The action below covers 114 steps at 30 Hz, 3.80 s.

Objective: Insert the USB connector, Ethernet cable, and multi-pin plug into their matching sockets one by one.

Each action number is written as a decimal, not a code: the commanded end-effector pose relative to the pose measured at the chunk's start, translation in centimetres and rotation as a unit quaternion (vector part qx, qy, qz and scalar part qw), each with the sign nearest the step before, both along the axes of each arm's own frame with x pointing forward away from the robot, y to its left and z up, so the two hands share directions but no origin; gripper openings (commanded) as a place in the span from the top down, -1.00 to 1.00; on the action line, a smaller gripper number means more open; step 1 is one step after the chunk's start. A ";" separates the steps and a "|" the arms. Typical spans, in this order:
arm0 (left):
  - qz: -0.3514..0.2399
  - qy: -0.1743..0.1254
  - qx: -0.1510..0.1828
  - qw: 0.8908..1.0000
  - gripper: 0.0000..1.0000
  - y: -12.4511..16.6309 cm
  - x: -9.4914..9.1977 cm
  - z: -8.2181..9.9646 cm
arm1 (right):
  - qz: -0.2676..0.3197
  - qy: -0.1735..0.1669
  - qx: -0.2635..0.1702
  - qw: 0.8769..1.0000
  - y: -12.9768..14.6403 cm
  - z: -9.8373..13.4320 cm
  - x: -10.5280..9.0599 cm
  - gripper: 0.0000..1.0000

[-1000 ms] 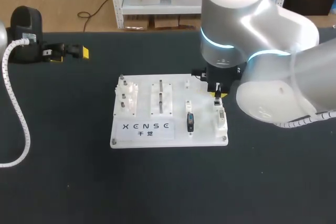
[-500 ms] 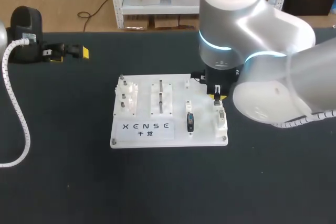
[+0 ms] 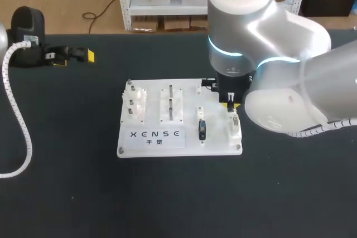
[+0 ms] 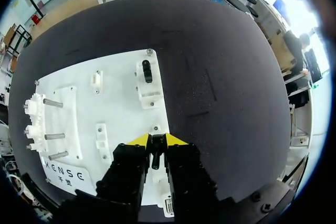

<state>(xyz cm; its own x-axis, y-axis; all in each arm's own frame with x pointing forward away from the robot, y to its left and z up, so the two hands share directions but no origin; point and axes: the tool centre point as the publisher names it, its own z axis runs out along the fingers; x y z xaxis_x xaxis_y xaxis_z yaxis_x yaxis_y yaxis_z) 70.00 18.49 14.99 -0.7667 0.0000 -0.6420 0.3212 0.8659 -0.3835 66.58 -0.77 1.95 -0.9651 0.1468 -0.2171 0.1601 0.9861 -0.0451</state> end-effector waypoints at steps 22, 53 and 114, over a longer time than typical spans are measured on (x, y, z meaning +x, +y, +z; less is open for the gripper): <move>0.000 0.000 0.000 1.000 -1.00 0.0 0.0 0.0 | -0.020 0.001 -0.005 1.000 -0.4 -1.5 0.5 0.02; 0.000 0.000 0.000 1.000 -1.00 0.0 0.0 0.0 | 0.064 -0.004 0.035 0.997 7.7 1.2 -5.9 -1.00; 0.000 0.000 0.000 1.000 -1.00 0.0 0.0 0.0 | 0.078 -0.070 0.040 0.994 2.5 5.6 -5.6 1.00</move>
<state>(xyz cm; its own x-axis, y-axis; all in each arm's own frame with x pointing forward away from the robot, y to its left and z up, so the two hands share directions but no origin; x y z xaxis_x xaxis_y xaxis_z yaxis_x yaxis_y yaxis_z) 70.00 18.49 14.99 -0.7667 0.0000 -0.6420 0.3212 0.8659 -0.3835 61.70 2.58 7.26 -0.9479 0.0159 -0.3181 0.0039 0.9992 0.0386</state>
